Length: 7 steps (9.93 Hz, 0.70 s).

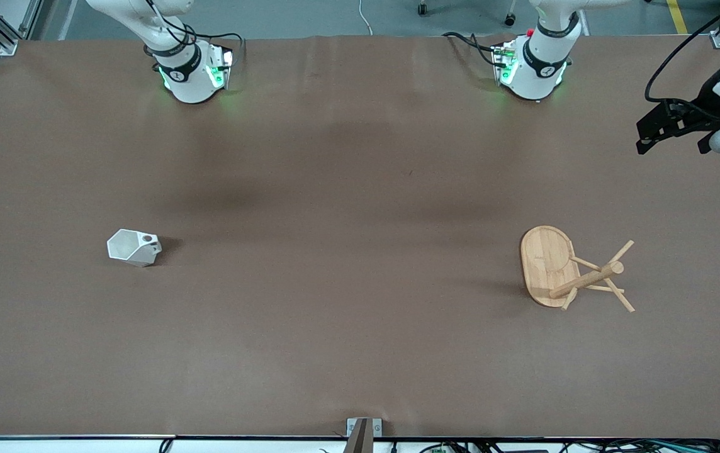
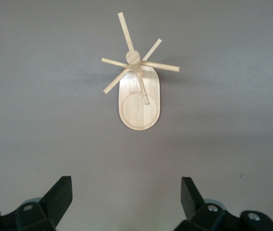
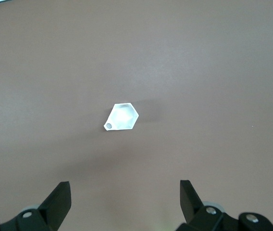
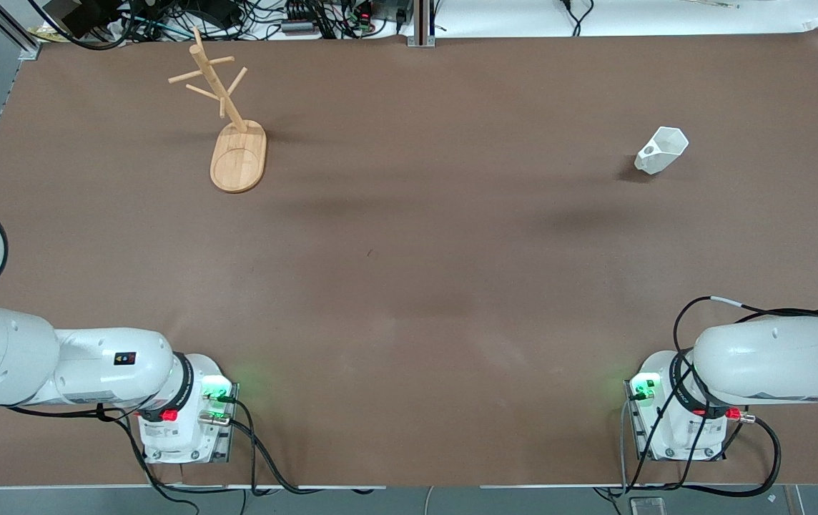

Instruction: Hang cup on rack

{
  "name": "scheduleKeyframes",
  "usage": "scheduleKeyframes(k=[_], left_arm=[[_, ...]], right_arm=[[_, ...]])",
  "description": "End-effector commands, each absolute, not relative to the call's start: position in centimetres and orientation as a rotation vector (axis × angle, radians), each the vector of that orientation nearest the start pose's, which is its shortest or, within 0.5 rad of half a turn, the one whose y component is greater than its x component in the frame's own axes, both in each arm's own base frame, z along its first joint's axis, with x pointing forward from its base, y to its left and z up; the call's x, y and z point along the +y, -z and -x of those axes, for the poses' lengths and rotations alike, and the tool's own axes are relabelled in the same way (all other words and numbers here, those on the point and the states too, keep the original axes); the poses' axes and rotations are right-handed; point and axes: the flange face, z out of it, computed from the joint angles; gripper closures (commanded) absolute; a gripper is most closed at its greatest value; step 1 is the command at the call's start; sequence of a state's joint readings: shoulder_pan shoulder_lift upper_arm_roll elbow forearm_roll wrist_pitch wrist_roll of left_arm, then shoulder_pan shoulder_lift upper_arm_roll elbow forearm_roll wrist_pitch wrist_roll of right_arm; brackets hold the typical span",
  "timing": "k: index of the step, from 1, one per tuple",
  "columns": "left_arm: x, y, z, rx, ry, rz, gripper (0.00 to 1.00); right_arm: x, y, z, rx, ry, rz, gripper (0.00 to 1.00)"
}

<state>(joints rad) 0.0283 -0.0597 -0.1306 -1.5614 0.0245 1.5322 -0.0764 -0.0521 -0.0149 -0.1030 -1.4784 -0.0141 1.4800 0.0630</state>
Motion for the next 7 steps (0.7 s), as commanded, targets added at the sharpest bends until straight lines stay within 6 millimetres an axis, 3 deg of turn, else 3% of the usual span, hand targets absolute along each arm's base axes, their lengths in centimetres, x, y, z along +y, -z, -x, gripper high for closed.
scheduleKeyframes(k=[1, 5, 7], left_arm=[[-5.5, -64.4, -53.5, 0.036, 0.009, 3.11, 0.0], [-5.5, -64.4, -53.5, 0.072, 0.011, 3.105, 0.0], [-5.4, -64.4, -53.5, 0.072, 0.011, 3.103, 0.0]], right_arm=[[-8.6, -66.9, -53.2, 0.359, 0.02, 3.14, 0.0], [-8.5, -67.0, -53.3, 0.355, 0.023, 3.142, 0.0], [-8.3, -65.6, -53.6, 0.314, -0.031, 3.147, 0.0]])
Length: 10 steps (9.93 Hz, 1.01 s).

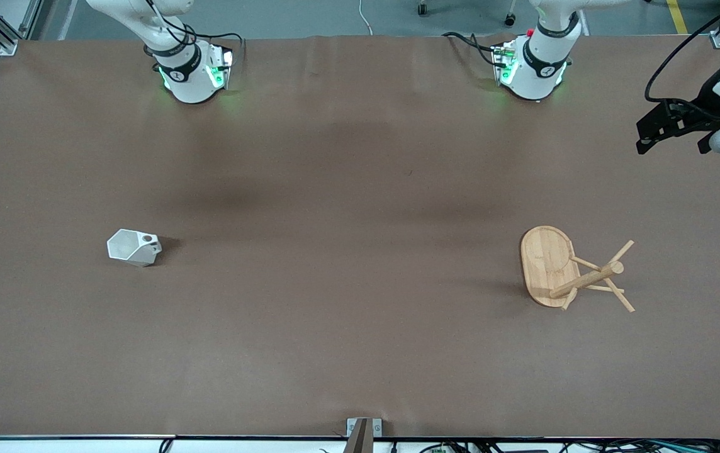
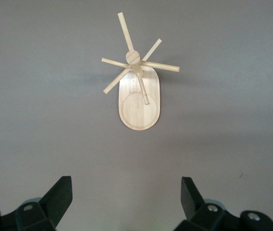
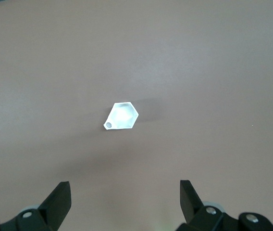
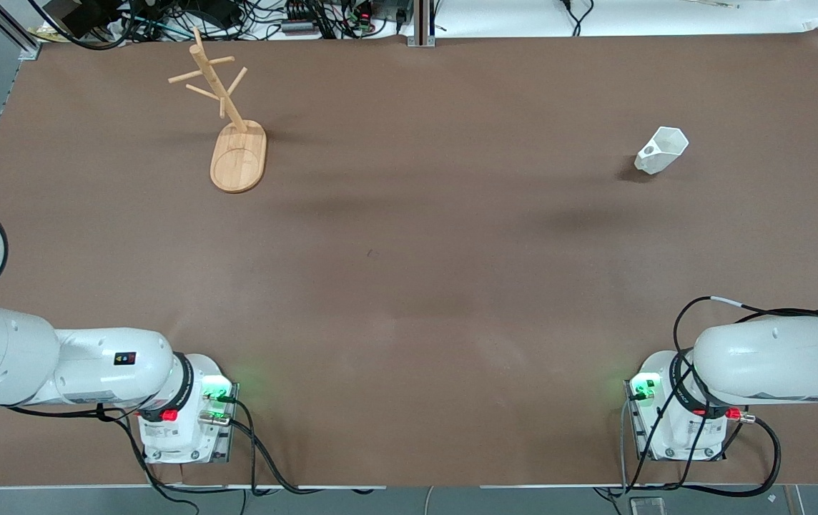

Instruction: Hang cup on rack

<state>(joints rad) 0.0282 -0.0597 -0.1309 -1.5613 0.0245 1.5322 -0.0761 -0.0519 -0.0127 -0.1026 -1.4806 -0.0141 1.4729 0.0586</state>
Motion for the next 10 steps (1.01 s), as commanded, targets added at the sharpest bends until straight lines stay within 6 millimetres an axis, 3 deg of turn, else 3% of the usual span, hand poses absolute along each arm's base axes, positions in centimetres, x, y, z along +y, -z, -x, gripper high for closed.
scheduleKeyframes(k=[1, 2, 3, 5, 7, 10], left_arm=[[-5.1, -64.5, -53.6, 0.065, 0.013, 3.104, 0.0], [-5.0, -64.5, -53.6, 0.065, 0.013, 3.105, 0.0], [-5.0, -64.5, -53.6, 0.062, 0.013, 3.107, 0.0], [-5.0, -64.3, -53.7, 0.063, 0.006, 3.109, 0.0], [-5.0, -64.2, -53.8, 0.063, 0.003, 3.113, 0.0], [-5.0, -64.3, -53.7, 0.058, -0.002, 3.136, 0.0]], right_arm=[[-8.4, -61.5, -55.2, 0.263, -0.141, 3.145, 0.0], [-8.4, -58.1, -56.7, 0.204, -0.207, 3.144, 0.0], [-8.6, -54.6, -58.1, 0.039, -0.247, 3.141, 0.0], [-9.3, -47.4, -59.3, -0.087, -0.243, 3.137, 0.0], [-9.0, -39.6, -58.7, -0.159, -0.182, 3.144, 0.0], [-9.0, -30.5, -57.0, -0.256, -0.085, 3.154, 0.0]])
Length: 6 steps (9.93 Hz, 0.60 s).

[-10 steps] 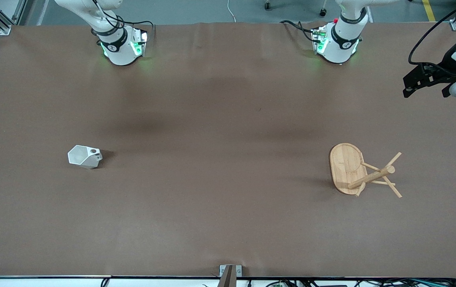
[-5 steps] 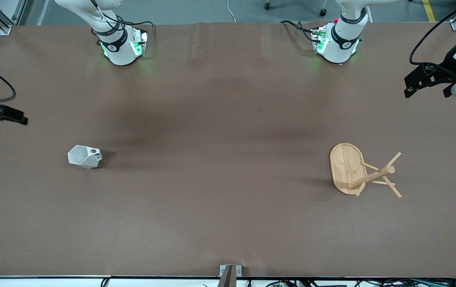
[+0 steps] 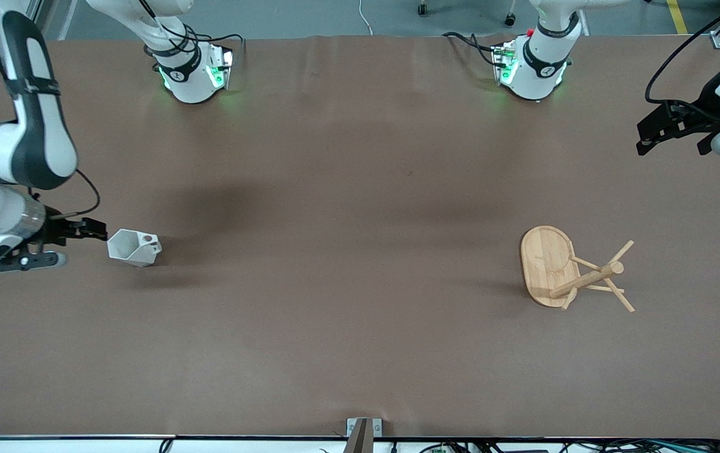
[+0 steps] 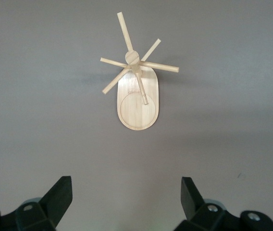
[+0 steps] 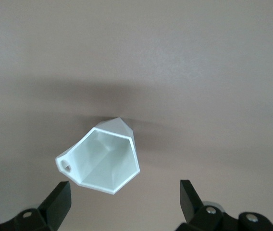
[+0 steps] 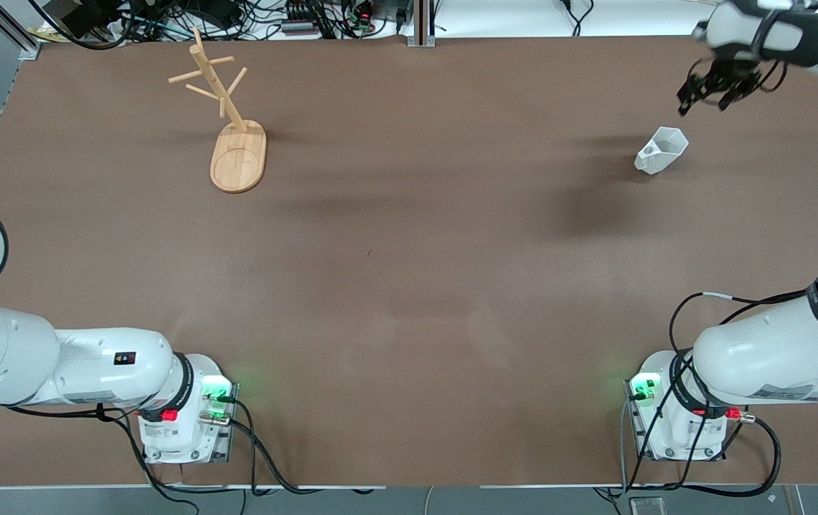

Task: Hang cup on rack
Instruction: 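Reach the right gripper to the white cup and grasp its rim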

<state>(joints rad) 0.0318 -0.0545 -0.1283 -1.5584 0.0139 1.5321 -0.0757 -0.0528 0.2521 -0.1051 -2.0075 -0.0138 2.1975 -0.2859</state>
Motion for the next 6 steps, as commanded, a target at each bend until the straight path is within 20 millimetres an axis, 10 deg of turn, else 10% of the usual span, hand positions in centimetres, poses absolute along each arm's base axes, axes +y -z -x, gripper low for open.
scheduleKeyframes(k=[1, 6], left_arm=[[-5.1, -64.3, -53.7, 0.058, -0.005, 3.136, 0.0], [-5.0, -64.3, -53.7, 0.053, -0.003, 3.141, 0.0]], right_arm=[[-9.0, -28.7, -57.2, -0.292, -0.088, 3.153, 0.02], [-9.8, -24.0, -57.2, -0.415, -0.03, 3.155, 0.36]])
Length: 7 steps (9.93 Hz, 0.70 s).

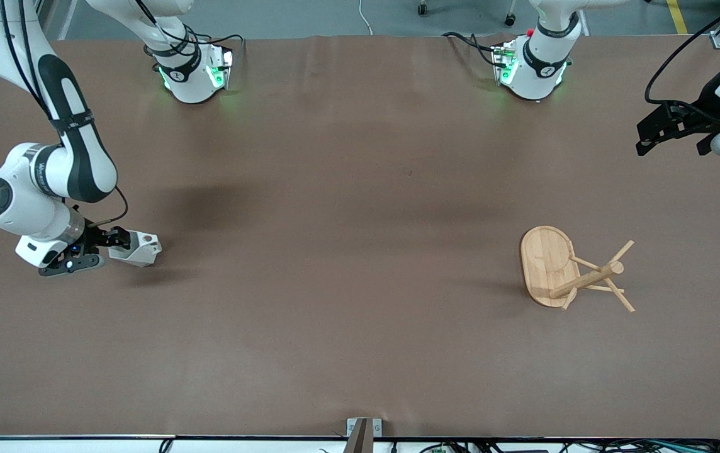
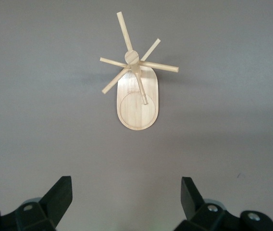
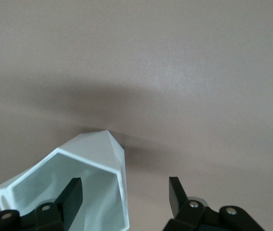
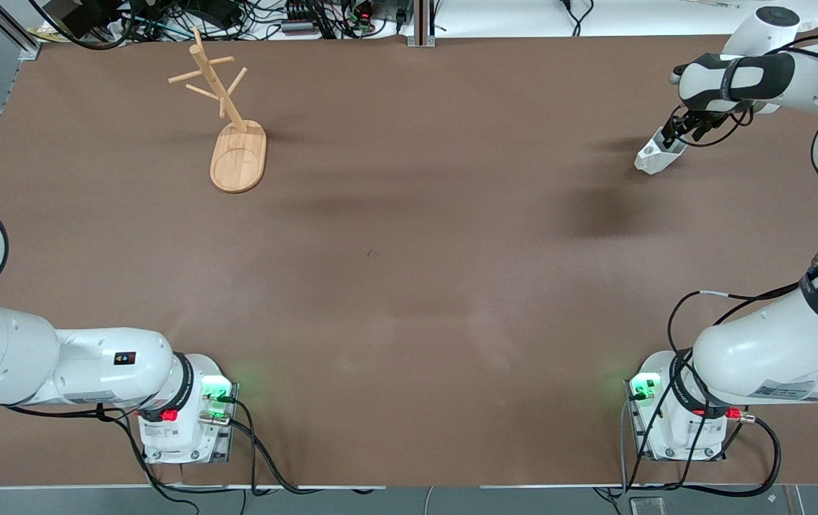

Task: Hang cup on rack
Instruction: 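Reach the right gripper to the white cup and grasp its rim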

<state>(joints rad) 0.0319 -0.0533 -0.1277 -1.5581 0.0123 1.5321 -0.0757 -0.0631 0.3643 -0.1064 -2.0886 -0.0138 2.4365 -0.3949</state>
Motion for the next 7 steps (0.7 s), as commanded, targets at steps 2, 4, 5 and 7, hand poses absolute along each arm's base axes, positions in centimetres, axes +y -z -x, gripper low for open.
scheduleKeyframes(k=[2, 4, 5, 7], left_arm=[[-4.97, -64.22, -53.72, 0.053, -0.01, 3.141, 0.0], [-4.97, -64.22, -53.72, 0.056, -0.01, 3.141, 0.0], [-4.97, -64.22, -53.72, 0.056, -0.01, 3.141, 0.0], [-4.94, -64.06, -53.81, 0.054, -0.015, 3.146, 0.0]], right_arm=[[-9.34, -23.84, -57.28, -0.431, -0.031, 3.151, 0.54], [-9.63, -23.28, -57.39, -0.42, -0.038, 3.15, 0.72], [-9.39, -22.97, -57.45, -0.38, -0.021, 3.137, 0.84], [-9.57, -23.01, -57.46, -0.361, -0.017, 3.132, 0.99]])
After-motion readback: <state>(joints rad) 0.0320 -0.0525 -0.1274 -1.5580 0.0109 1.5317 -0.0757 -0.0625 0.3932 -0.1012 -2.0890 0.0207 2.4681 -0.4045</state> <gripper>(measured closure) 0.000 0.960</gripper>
